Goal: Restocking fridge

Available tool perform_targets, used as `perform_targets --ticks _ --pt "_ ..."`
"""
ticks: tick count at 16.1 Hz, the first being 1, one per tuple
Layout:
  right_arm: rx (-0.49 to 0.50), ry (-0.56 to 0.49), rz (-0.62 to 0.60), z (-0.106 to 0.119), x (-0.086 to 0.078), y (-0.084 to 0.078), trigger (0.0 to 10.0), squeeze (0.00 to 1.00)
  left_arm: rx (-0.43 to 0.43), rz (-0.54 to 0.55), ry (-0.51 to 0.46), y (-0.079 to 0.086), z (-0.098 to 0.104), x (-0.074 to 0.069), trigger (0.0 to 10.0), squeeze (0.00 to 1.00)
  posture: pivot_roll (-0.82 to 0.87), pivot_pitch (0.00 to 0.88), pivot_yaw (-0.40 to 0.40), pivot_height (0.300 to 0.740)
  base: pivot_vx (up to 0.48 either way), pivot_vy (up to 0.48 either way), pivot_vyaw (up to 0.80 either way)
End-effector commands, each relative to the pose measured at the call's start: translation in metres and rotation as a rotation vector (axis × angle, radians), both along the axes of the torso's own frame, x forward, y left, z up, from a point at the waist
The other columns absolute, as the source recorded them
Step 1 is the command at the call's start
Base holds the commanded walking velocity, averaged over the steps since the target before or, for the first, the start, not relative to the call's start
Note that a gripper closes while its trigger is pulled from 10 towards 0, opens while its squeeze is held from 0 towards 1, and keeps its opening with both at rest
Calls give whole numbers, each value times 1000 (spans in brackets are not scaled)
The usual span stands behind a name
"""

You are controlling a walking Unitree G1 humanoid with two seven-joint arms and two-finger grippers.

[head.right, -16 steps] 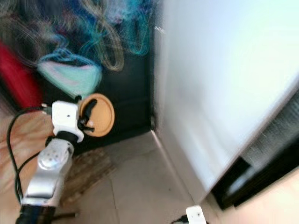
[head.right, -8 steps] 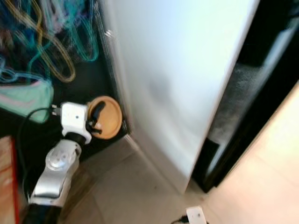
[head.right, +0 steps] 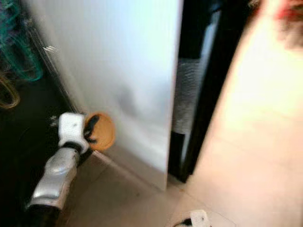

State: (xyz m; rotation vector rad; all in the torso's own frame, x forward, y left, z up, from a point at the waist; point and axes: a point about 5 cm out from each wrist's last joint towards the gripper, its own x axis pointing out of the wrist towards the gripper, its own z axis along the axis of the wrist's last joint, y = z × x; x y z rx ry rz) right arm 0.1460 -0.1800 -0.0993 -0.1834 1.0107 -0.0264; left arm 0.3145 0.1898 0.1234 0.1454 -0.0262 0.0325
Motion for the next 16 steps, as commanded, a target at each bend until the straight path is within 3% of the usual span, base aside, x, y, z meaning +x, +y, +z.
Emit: perform_targets --ticks 1,2,4,5,6,7,11,13,14,16 --pt "10 54 -10 -6 -15 4 10000 0 -5 31 14 5 -4 1 10000 0 -193 3 107 740 0 0 -800" --pt "15 53 -30 -7 -17 7 10000 0 -2 75 93 17 -24 1 10000 0 -208 0 124 740 0 0 -800" --pt "16 46 -53 -8 -19 11 10000 0 -8 108 199 29 -49 -2 10000 0 -218 0 144 740 0 0 -800" --pt "21 27 -99 -8 -21 13 10000 0 -15 113 296 34 -69 -7 10000 0 -226 0 155 740 0 0 0" --pt "29 -4 -193 -8 -24 16 10000 0 -34 122 450 40 -99 -20 10000 0 -247 0 172 740 0 0 0" --pt "27 -27 -266 -7 -26 16 10000 0 -32 131 539 42 -115 -30 10000 0 -263 0 180 740 0 0 0" --pt "28 -123 -463 -4 -29 14 10000 0 -75 175 747 42 -153 -62 10000 0 -346 0 179 740 0 0 0" --pt "-122 -452 -505 44 32 -81 10000 0 -126 223 790 42 -162 -70 10000 0 -356 0 190 740 0 0 0" --pt "-152 -547 -509 58 42 -92 10000 0 -152 225 798 39 -164 -72 10000 0 -354 0 194 740 0 0 0" --pt "-158 -630 -523 67 49 -94 10000 0 -147 211 803 38 -165 -72 10000 0 -363 0 193 740 0 0 0"
